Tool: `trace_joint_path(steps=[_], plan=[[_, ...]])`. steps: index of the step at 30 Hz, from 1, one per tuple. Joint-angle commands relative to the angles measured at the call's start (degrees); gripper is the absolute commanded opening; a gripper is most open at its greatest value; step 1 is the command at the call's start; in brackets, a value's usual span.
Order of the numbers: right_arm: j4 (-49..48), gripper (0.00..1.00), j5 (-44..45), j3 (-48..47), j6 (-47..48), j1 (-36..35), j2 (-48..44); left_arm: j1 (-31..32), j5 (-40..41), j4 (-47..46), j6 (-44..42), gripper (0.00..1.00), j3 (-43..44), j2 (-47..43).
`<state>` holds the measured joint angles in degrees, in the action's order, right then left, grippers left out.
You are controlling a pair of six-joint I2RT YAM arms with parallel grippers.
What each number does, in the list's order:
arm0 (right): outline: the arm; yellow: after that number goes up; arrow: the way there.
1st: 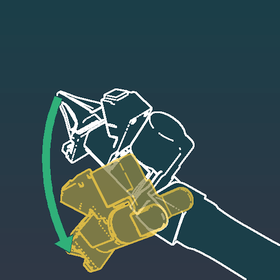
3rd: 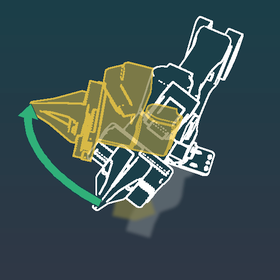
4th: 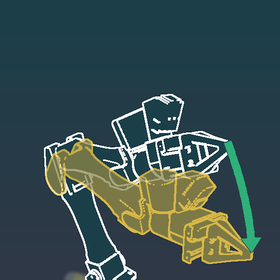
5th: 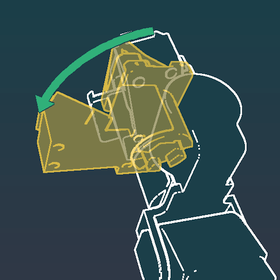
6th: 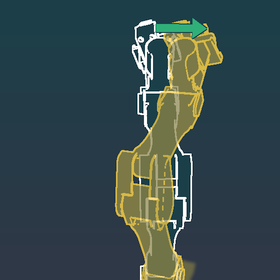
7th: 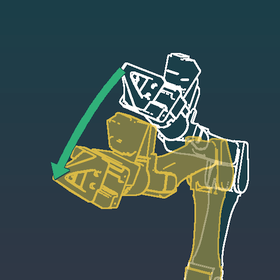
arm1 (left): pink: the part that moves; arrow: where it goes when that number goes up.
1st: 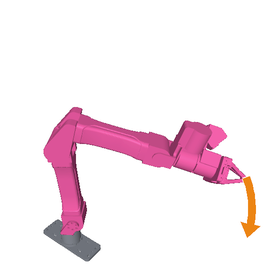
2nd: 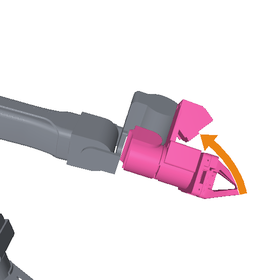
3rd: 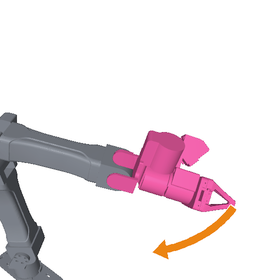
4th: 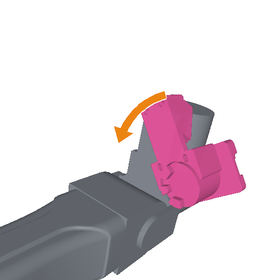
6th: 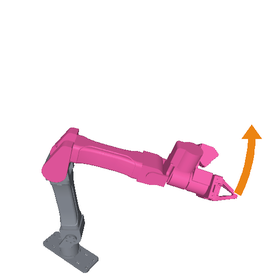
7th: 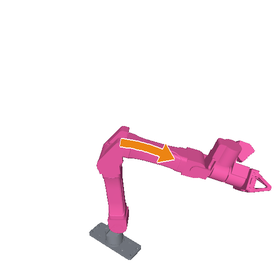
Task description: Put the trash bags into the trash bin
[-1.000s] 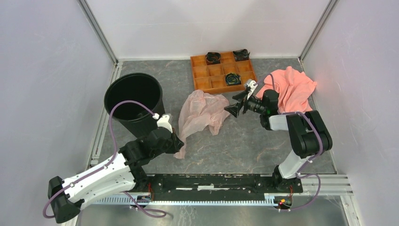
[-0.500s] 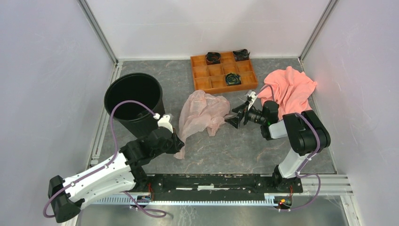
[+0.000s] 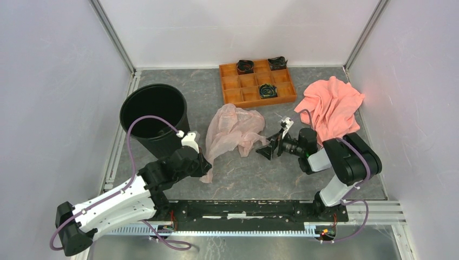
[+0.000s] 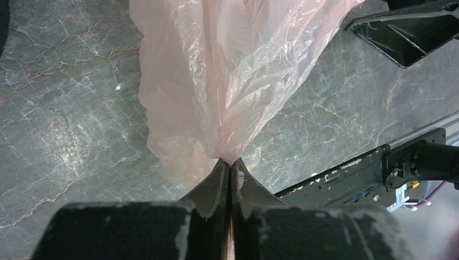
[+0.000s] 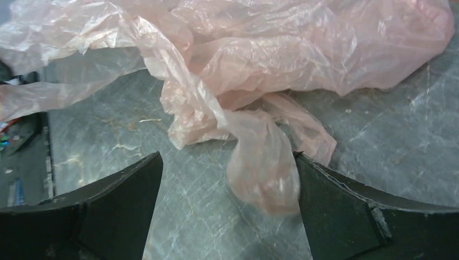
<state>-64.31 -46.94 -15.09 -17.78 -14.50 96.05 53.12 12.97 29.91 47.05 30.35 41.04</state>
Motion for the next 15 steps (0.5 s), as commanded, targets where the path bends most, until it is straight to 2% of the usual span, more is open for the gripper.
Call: trace_joint_path(steps=[1,4,6,8,9,10,12,15], plan=[[5.75,0.93,12.2,-3.12,7.21,-4.22,-4.7,-0.04,0.25,-1.11,2.02,0.06,1.82,0.09],[5.96,0.82,16.34,-3.77,8.0,-6.01,-7.51,-0.04,0.03,-1.03,3.12,0.06,1.35,-0.51],[6.28,0.62,15.74,-4.17,6.81,-6.3,-8.99,-0.02,-0.01,-1.2,3.75,0.06,1.11,-0.77],[6.18,0.33,16.18,-3.12,5.59,-6.76,-11.01,-0.04,0.0,-1.39,4.24,0.07,1.03,-0.59],[6.77,0.12,16.96,-2.2,4.98,-7.07,-12.37,-0.06,0.13,-1.54,4.46,0.08,1.09,-0.26],[7.9,0.01,18.35,-1.25,3.91,-7.4,-13.59,-0.05,0.22,-1.48,4.68,0.1,1.15,0.05],[9.94,0.01,19.59,1.42,1.7,-8.11,-17.09,-0.04,0.31,-1.52,5.19,0.13,1.2,0.82],[18.42,0.0,21.91,4.72,-1.01,-9.26,-25.85,-0.04,0.27,-1.94,5.9,0.17,0.5,1.97]])
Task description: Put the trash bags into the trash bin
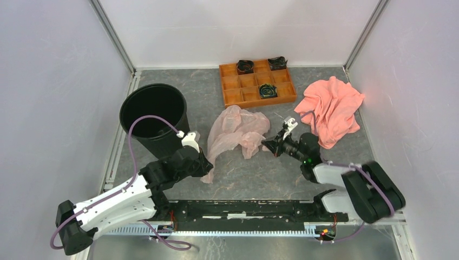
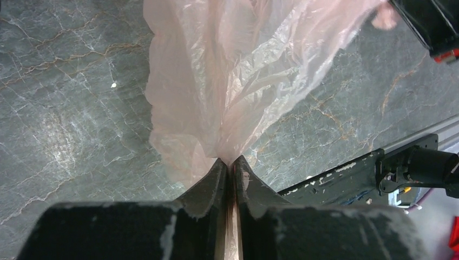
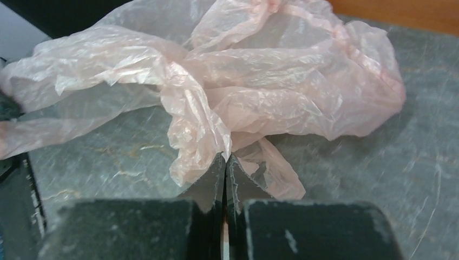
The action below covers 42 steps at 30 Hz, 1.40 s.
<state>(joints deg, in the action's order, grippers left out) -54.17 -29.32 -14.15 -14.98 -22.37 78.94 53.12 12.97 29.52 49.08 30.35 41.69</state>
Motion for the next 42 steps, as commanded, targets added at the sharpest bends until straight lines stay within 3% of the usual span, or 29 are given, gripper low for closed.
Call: trace_joint_path(steps=[1,5,9,13,15,18,22,25,26,28,31,34,36,39,42], plan=[[12.44,0.0,5.1,4.03,-4.12,-1.62,-12.03,-0.04,0.3,-1.49,4.23,0.17,0.03,1.71],[31.13,0.01,6.6,2.48,-3.61,-1.75,-21.95,-0.03,-1.42,-3.79,6.74,0.18,-3.92,2.88],[39.86,0.0,5.73,3.25,-3.47,-1.82,-28.57,0.05,-3.87,-6.84,10.28,0.04,-7.67,3.22],[46.54,0.0,6.73,4.01,-4.68,-1.87,-29.76,0.05,-4.45,-8.13,13.59,0.02,-7.51,3.56],[52.55,0.0,7.27,0.02,-2.24,-1.76,-28.22,0.05,-3.63,-6.78,12.99,0.02,-2.8,5.83],[66.35,0.0,11.74,-16.89,2.77,-1.72,-25.52,0.01,-0.37,-0.74,6.42,0.02,14.5,13.53],[82.32,0.0,17.22,-57.1,6.64,-1.76,-19.42,0.05,2.71,11.74,-8.09,0.02,57.93,29.78],[82.81,0.0,13.16,-82.24,6.56,-1.75,-16.16,0.21,-1.06,14.38,-15.81,0.02,89.16,38.7],[79.32,0.0,10.5,-83.95,6.68,-1.84,-17.01,0.22,-1.86,12.82,-17.47,0.02,91.4,39.3],[68.16,0.0,6.57,-75.17,6.56,-1.73,-23.15,0.22,-0.25,7.09,-19.52,0.02,85.21,34.87],[47.48,0.01,8.99,-45.97,6.72,-1.75,-34.87,0.23,6.79,-3.36,-17.14,0.02,58.33,24.07],[45.45,0.01,12.7,-22.14,4.69,-1.75,-38.33,0.09,9.3,-7.11,-9.23,0.02,33.38,18.32],[43.62,0.01,10.61,-10.31,2.98,-1.75,-37.18,0.12,5.0,-8.85,-5.15,0.02,22.25,17.59],[43.49,0.01,8.49,-5.55,1.95,-1.83,-34.89,0.13,2.01,-10.48,-2.72,0.02,14.42,16.77],[50.68,0.01,11.66,-20.27,5.55,-1.79,-33.83,-0.56,3.31,-7.76,-10.95,0.02,24.48,17.71]])
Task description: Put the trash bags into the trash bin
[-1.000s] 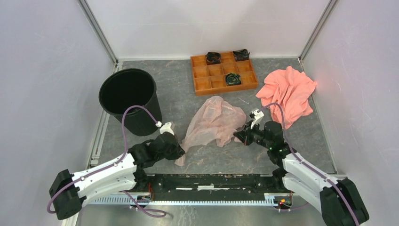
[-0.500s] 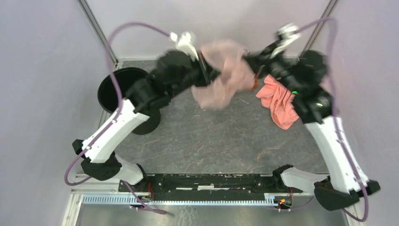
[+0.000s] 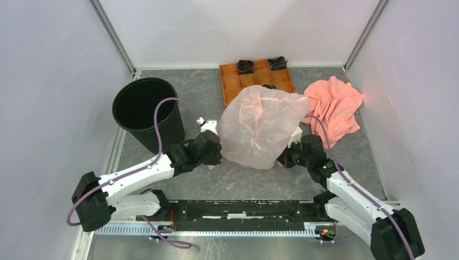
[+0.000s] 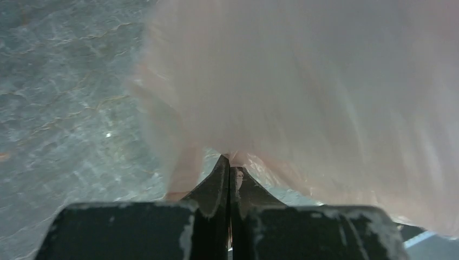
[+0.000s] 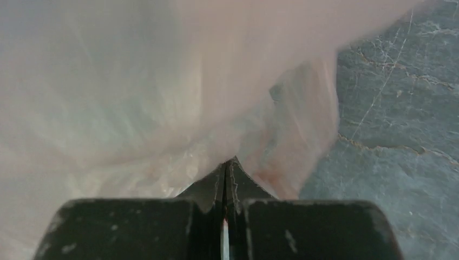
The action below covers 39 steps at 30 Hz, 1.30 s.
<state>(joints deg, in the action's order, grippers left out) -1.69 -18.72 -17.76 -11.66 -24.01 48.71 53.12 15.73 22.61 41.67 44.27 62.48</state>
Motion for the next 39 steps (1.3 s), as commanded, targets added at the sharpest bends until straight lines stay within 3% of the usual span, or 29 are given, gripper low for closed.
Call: trace_joint_path(steps=[1,4,6,7,9,11,15,17,19,21,24,26,29,31,33,35,39], plan=[[2.16,0.01,2.64,-24.24,3.46,-0.15,-2.33,-0.64,1.02,1.6,-7.64,0.02,18.24,-1.4],[12.47,0.01,0.5,-53.79,4.39,-0.22,4.19,-0.61,-2.66,7.42,-16.43,0.02,47.49,4.5],[11.39,0.01,-6.62,-66.91,1.5,-0.23,6.35,-0.57,-7.12,5.38,-17.96,0.02,56.18,4.88],[6.99,0.01,-9.78,-68.11,-0.87,-0.19,5.36,-0.57,-8.77,1.04,-17.91,0.02,56.43,3.42],[-6.35,0.01,-12.46,-60.92,-4.36,-0.16,0.39,-0.59,-8.86,-5.15,-16.64,0.02,50.99,-1.21],[-13.84,0.01,-11.32,-48.73,-4.62,-0.19,-5.45,-0.61,-4.98,-9.22,-14.12,0.02,40.07,-6.73],[-12.18,0.01,-5.51,-22.95,-5.89,-0.2,-9.85,-0.65,4.65,-7.22,-4.09,0.02,14.04,-13.03],[-12.34,0.01,-7.86,-9.9,-5.74,-0.19,-7.83,-0.65,3.72,-3.31,2.26,0.02,5.19,-11.82],[-11.28,0.01,-6.65,-3.19,-6.52,-0.17,-4.83,-0.65,0.11,-2.07,4.65,0.02,-1.78,-10.62],[-11.69,0.01,-6.86,-3.33,-7.9,-0.17,-3.67,-0.65,1.25,-0.65,6.25,0.02,-3.2,-12.16],[-11.52,0.01,-6.86,-13.86,-8.0,-0.24,-3.62,-0.66,2.94,-6.05,2.87,0.02,-0.54,-18.08],[-5.23,0.01,-5.22,-27.23,-4.94,-0.2,-1.98,-0.65,2.5,-7.92,-2.82,0.02,9.29,-17.37],[3.22,0.01,-5.53,-48.9,-1.43,-0.17,0.35,-0.7,-2.65,-4.05,-11.51,0.02,31.79,-10.93],[1.64,0.01,-7.66,-57.68,-1.45,-0.21,-1.08,-0.66,-9.02,-5.52,-13.49,0.02,41.23,-9.1],[-4.77,0.01,-9.39,-56.67,-1.54,-0.15,-4.99,-0.65,-13.18,-11.81,-13.61,0.02,41.16,-10.79],[-9.46,0.01,-9.19,-49.68,-1.78,-0.19,-9.52,-0.66,-11.13,-15.32,-12.57,0.02,35.92,-13.94],[-6.87,0.01,-7.72,-28.09,-1.79,-0.24,-14.37,-0.7,-0.7,-13.11,-5.52,0.02,15.34,-21.11]])
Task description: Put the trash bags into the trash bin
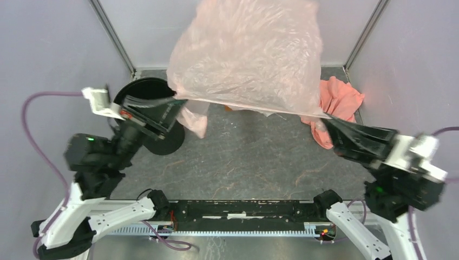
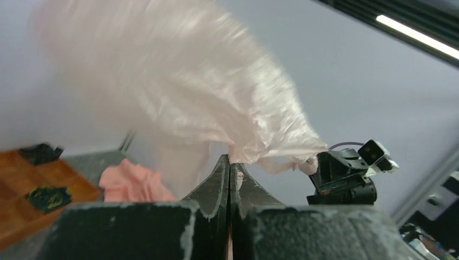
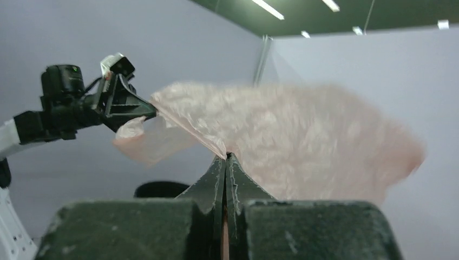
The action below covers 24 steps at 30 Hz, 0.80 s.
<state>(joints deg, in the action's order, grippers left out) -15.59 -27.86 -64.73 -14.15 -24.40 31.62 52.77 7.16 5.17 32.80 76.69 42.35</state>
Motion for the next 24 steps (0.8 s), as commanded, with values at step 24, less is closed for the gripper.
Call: trace_joint_path(steps=[24], plan=[[21.88,0.01,-0.63,31.86,0.01,0.22,5.03,-0.3,4.27,16.64,21.08,0.02,-40.8,-15.03]])
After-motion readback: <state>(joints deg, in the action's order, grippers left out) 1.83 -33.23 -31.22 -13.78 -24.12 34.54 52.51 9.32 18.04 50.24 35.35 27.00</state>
